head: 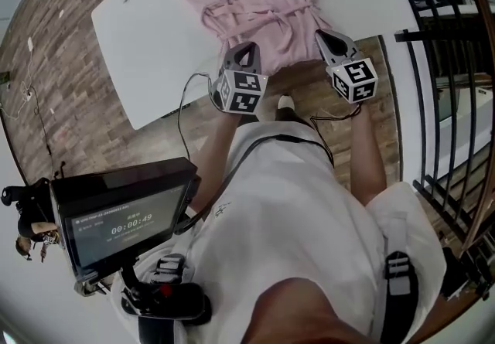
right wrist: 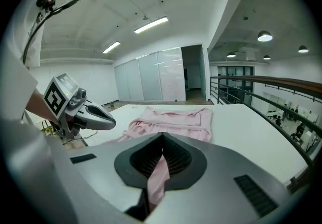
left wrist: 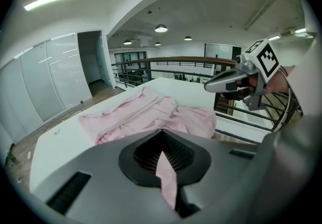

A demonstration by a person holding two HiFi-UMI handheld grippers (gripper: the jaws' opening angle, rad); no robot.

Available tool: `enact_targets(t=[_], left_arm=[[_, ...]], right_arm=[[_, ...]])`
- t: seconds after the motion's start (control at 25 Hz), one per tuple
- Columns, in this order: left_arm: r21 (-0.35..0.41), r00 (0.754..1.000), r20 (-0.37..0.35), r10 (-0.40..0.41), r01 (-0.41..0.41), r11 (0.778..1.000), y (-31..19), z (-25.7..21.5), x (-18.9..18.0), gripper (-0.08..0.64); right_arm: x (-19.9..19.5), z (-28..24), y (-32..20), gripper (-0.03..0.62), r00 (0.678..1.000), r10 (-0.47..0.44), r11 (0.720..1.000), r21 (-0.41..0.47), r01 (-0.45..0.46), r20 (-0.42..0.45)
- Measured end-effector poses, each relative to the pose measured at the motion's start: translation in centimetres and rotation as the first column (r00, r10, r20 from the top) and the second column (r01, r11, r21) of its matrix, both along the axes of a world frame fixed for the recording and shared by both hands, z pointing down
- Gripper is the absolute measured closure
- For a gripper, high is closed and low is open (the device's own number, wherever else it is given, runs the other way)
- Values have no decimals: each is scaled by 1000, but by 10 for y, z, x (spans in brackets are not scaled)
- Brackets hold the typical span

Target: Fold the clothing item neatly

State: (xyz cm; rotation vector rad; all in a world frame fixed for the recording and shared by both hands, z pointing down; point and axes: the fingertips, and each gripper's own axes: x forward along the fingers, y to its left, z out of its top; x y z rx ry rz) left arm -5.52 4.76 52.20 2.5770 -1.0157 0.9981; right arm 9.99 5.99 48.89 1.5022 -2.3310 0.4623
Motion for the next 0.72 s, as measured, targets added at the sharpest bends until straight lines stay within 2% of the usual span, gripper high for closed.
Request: enact_targets(t=[0.16, 0.28, 0.56, 0.72], left_arm=[[-12, 999, 6, -33, 33, 999, 63, 0, 10, 557], [-53, 999, -2, -34, 34, 998, 96, 10, 13, 557], [-101, 999, 48, 3, 2, 995, 138, 53, 7, 557], [-68, 998, 60, 32, -28, 997, 154, 65, 3, 557]], right_arm=[[10, 5, 51, 589, 999, -44, 999, -9, 44, 28], [16, 13, 70, 589, 997, -67, 997, -30, 67, 28], [24, 47, 95, 589, 992, -120, 988, -100, 116, -29], [33, 60, 113, 589, 997, -73, 992, -102, 70, -34]])
